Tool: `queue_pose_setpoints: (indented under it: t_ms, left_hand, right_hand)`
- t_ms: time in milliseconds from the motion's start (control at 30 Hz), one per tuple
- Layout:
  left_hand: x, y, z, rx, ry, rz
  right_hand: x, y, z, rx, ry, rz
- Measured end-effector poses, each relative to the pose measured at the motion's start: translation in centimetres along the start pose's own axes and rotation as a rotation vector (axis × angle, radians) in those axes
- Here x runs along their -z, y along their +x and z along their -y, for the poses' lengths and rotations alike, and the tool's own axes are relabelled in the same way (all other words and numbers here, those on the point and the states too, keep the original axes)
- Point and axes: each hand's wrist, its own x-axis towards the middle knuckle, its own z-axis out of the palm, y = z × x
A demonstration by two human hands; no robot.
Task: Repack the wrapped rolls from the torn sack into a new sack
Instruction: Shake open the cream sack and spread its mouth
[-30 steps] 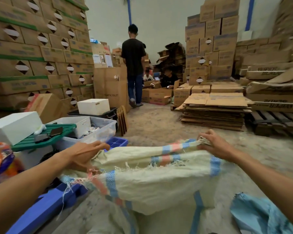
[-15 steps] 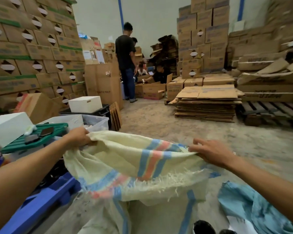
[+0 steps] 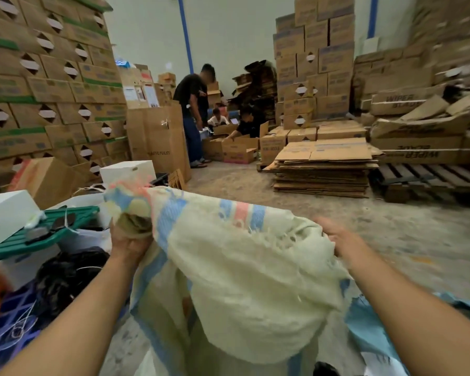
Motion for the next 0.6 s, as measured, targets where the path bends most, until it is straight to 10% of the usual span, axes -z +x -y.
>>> queue_pose_setpoints:
  t_ms: [133,233,367,600]
  left_hand:
    - [-2.7,-0.7,-1.9,0.204,-0.194,0.342]
    - [-1.5,-1.0,-3.1,0.275,0.23,0.47]
    - [0.3,0.3,-4.1,0.383,0.977,0.084]
    - [-0.6,1.9,-2.4,0.599,0.944,-0.21]
  right_hand:
    - [0.7,-0.5,-0.1,0.085,-0.108,0.217]
    - [3.1,0.6,1.6,0.221,-0.427,0.229]
    - [3.1,0.9,2.8,0.367,-1.017,0.091]
    - [1.8,2.6,-0.9,0.872,-1.97,-0.646]
